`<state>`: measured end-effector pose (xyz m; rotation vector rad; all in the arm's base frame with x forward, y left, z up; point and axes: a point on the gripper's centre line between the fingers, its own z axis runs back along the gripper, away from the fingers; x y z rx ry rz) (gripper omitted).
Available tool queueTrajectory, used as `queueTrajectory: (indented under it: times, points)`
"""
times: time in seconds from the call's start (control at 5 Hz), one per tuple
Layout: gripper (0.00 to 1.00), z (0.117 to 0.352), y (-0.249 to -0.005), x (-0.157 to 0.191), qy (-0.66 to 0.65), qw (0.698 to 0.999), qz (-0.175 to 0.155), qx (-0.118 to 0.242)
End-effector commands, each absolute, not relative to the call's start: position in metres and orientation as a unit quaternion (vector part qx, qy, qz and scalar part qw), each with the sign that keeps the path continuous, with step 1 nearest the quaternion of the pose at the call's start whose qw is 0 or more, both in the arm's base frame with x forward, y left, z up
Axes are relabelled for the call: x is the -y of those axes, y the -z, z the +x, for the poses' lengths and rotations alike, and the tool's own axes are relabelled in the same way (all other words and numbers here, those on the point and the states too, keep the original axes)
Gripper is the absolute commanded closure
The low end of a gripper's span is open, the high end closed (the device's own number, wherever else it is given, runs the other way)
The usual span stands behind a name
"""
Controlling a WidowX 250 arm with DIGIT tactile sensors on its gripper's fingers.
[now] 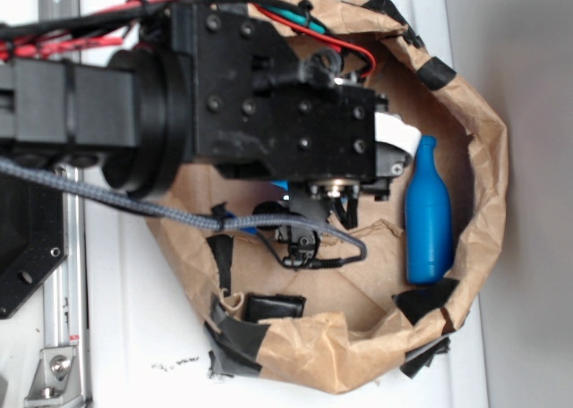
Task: Grab the blue sponge.
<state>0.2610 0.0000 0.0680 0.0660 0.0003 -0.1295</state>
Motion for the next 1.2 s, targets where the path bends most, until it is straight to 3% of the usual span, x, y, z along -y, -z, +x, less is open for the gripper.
queueTrajectory:
  times: [0.0,0.2,0.6,0.8,1.0]
  points:
    - [0.00,0.265,-0.086,0.000,0.075,0.996,0.024,0.040]
    - [0.00,0.256,-0.058,-0.015,0.024,0.999,0.041,0.016]
    - [0.00,0.234,-0.008,-0.013,0.049,0.998,0.023,-0.024]
    - [1.00,0.239,-0.013,-0.016,0.042,0.999,0.025,-0.009]
    - [1.00,0.246,-0.040,-0.019,0.037,0.999,0.015,0.015]
